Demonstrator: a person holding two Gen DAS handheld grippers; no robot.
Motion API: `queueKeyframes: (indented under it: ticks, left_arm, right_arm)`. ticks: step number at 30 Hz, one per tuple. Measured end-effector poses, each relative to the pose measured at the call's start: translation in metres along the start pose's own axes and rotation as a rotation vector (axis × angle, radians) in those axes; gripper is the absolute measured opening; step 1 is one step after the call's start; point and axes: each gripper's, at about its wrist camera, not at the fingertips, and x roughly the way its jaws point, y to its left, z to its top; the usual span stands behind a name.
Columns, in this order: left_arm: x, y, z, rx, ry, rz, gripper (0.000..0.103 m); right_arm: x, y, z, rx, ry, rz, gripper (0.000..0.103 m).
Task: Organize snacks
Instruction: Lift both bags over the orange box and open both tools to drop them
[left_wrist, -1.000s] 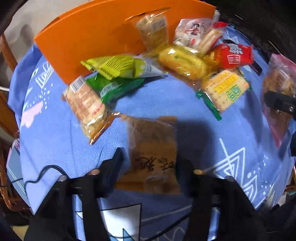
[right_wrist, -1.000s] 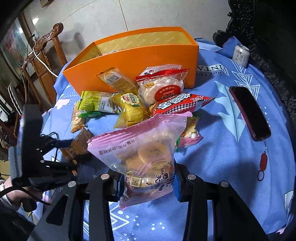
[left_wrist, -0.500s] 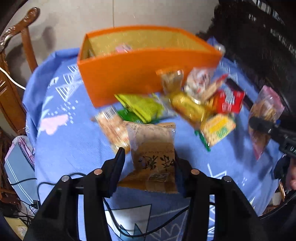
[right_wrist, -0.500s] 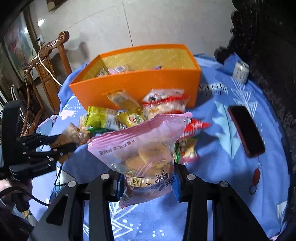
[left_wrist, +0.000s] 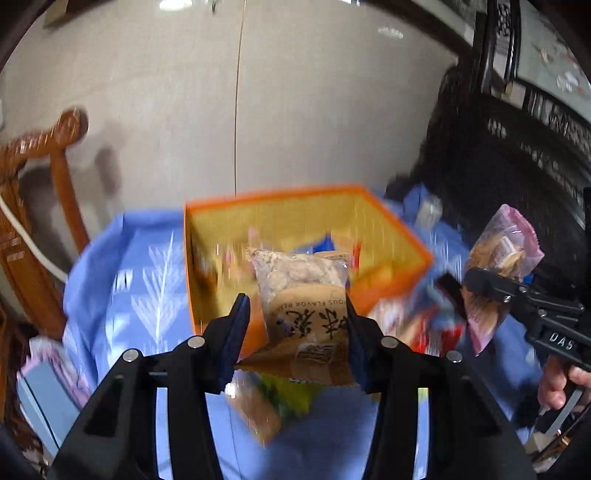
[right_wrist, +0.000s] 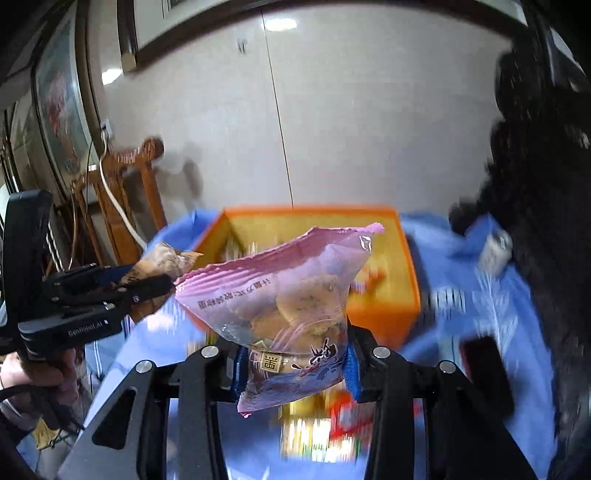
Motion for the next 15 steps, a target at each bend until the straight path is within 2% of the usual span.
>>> queueKeyframes:
  ticks: [2, 7, 8, 9, 10, 11, 12, 13, 15]
  left_arm:
    - [0.004, 0.002, 0.025, 0.01, -0.048, 0.005, 0.047]
    - [0.03, 0.013, 0.073, 0.019, -0.11, 0.009, 0.049]
    - [0.037, 0.016, 0.079, 0.015, -0.103, 0.01, 0.057]
    - [0.047, 0.021, 0.086, 0.002, -0.079, 0.047, 0.084]
    - [0.051, 0.024, 0.089, -0.016, -0.063, 0.095, 0.099]
    - [0.052, 0.029, 0.09, -0.041, -0.059, 0.14, 0.099]
    - [0.052, 0.033, 0.09, -0.06, -0.062, 0.146, 0.099]
    - [0.049, 0.038, 0.086, -0.078, -0.073, 0.124, 0.099]
    - [0.045, 0.043, 0.078, -0.105, -0.085, 0.118, 0.099]
  right_arm:
    - [0.008, -0.001, 0.021, -0.012, -0.038, 0.001, 0.04]
    - [0.041, -0.002, 0.073, -0.046, -0.099, -0.013, 0.041]
    - [0.048, -0.002, 0.079, -0.054, -0.101, -0.015, 0.045]
    - [0.058, -0.002, 0.086, -0.062, -0.086, -0.027, 0.064]
    - [0.064, -0.003, 0.091, -0.06, -0.067, -0.05, 0.071]
    - [0.066, -0.003, 0.094, -0.051, -0.059, -0.077, 0.076]
    - [0.062, -0.004, 0.095, -0.039, -0.072, -0.077, 0.078]
    - [0.059, -0.005, 0.094, -0.035, -0.08, -0.063, 0.08]
    - [0.054, -0.004, 0.087, -0.037, -0.07, -0.07, 0.092]
